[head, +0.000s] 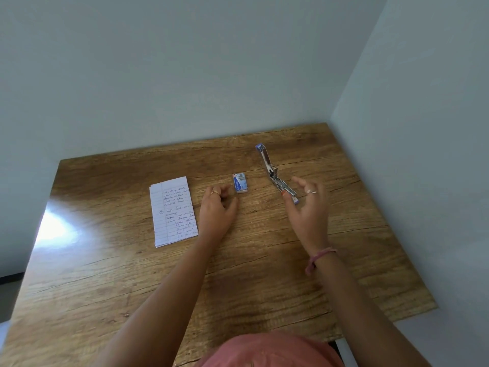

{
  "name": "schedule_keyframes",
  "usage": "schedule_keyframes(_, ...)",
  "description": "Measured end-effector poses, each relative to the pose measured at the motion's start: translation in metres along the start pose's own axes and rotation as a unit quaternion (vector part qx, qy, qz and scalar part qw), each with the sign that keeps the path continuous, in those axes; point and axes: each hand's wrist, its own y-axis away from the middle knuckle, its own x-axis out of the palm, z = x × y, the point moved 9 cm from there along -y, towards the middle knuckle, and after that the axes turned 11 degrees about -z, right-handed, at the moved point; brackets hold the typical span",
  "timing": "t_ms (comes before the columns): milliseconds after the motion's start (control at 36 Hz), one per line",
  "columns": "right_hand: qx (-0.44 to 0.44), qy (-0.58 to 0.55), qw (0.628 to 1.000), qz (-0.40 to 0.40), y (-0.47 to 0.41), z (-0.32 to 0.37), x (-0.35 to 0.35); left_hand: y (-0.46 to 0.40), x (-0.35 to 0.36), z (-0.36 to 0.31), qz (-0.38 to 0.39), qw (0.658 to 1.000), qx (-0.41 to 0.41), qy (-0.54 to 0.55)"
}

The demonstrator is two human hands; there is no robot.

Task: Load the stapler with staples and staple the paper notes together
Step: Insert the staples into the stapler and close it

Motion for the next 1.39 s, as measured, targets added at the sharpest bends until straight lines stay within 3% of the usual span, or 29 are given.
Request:
schedule_keyframes(139, -0.119, -0.009, 0.985, 0.126, -0.007, 0.043, 0.037, -0.002, 0.003, -0.001, -0.011, 1.0, -0.017, -0.007)
schedule_keyframes(306, -0.12, 0.058, 0.956, 0.262, -0.015, 0.048, 0.097, -0.005, 0.004, -0.003, -0.021, 0.999, -0.024, -0.038)
schedule_keyframes(472, -0.093, 0.103, 0.927, 0.35, -0.017, 0.044, 0.14, -0.008, 0.004, -0.006, -0.022, 0.998, -0.001, -0.064)
schedule_keyframes(806, -0.007, 0.089, 0.928, 0.362, -0.017, 0.028, 0.162, -0.007, 0.001, -0.009, -0.015, 0.996, 0.014, -0.092)
schedule_keyframes(1056, 0.058, 0.063, 0.902, 0.423, -0.01, 0.016, 0.167, 0.009, -0.002, -0.018, -0.006, 0.991, 0.046, -0.124)
schedule_keyframes(1389, 0.119, 0.019, 0.891, 0.438, -0.006, 0.012, 0.171, 0.015, -0.014, -0.012, 0.005, 0.998, 0.011, -0.07)
